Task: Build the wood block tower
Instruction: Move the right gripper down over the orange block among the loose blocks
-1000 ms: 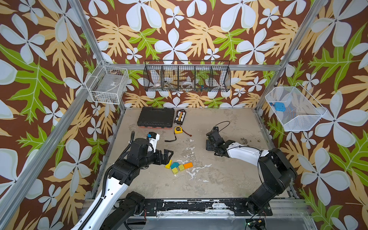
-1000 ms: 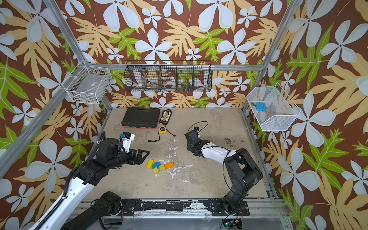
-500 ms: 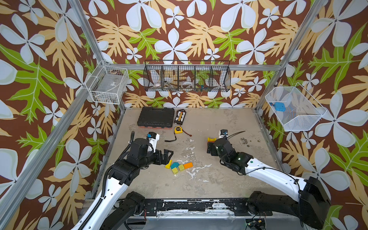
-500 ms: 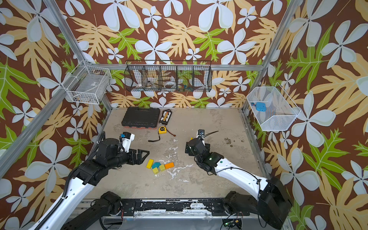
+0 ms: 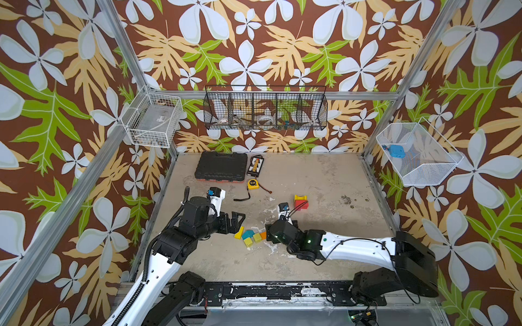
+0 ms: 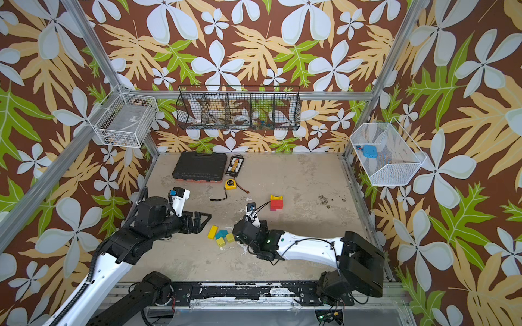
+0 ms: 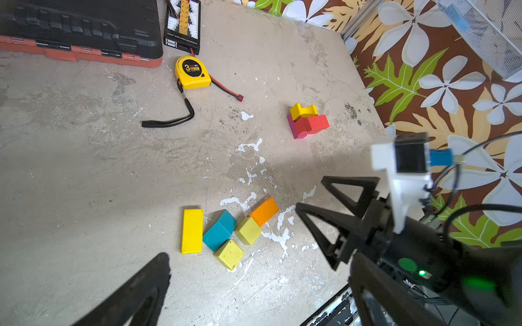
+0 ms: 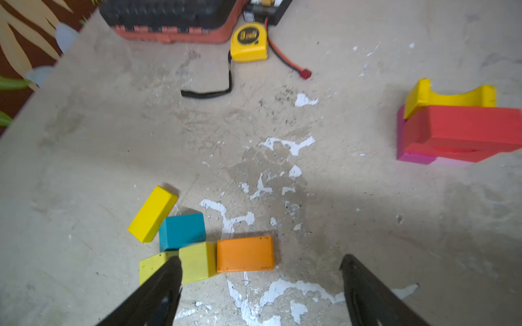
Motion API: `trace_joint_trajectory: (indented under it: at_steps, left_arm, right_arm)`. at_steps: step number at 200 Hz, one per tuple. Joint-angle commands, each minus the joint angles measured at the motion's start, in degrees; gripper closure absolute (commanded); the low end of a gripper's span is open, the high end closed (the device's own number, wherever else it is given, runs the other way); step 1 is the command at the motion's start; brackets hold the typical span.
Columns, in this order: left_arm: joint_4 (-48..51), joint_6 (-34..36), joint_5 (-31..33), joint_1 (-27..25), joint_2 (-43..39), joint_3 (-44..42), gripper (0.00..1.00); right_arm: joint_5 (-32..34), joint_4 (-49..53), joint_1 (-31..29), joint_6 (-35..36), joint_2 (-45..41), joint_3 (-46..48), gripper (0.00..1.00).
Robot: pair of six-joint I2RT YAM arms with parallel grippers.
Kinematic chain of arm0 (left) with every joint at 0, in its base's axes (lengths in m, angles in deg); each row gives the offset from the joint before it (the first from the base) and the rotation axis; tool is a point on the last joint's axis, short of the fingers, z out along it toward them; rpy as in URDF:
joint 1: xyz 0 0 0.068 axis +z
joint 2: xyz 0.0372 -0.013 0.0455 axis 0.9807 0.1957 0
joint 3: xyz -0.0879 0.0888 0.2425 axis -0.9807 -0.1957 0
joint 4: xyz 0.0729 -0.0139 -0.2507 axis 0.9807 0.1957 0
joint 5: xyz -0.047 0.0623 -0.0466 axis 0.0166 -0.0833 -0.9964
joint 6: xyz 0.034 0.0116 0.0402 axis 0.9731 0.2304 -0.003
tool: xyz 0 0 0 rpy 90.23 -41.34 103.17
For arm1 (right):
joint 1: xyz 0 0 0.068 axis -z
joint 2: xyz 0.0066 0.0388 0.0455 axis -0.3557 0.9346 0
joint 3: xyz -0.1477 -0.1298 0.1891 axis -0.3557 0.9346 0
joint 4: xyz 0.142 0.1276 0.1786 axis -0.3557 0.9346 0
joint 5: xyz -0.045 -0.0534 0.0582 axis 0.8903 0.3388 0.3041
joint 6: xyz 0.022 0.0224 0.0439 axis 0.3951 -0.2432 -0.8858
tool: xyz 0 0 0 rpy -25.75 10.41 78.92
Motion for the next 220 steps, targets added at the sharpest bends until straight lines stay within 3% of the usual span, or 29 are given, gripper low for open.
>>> trace_joint_trajectory:
  at_steps: [1, 97, 220]
  left_arm:
    - [-0.72, -0.23, 0.73, -0.07, -0.34, 0.09, 0.00]
    - [-0.28, -0.23, 1.10, -0.07, -1.85, 0.17, 0.00]
    - [-0.36, -0.14, 0.83, -0.07, -2.33, 0.16, 0.00]
  right_arm:
    - [-1.60, 0.29, -0.10, 0.25, 4.87, -2.27, 0.17]
    - [-1.79, 1.62, 0.00, 1.63, 16.00, -6.17, 0.17]
    - [-3.59, 3.19, 0.74, 4.28, 21.55, -10.18, 0.17]
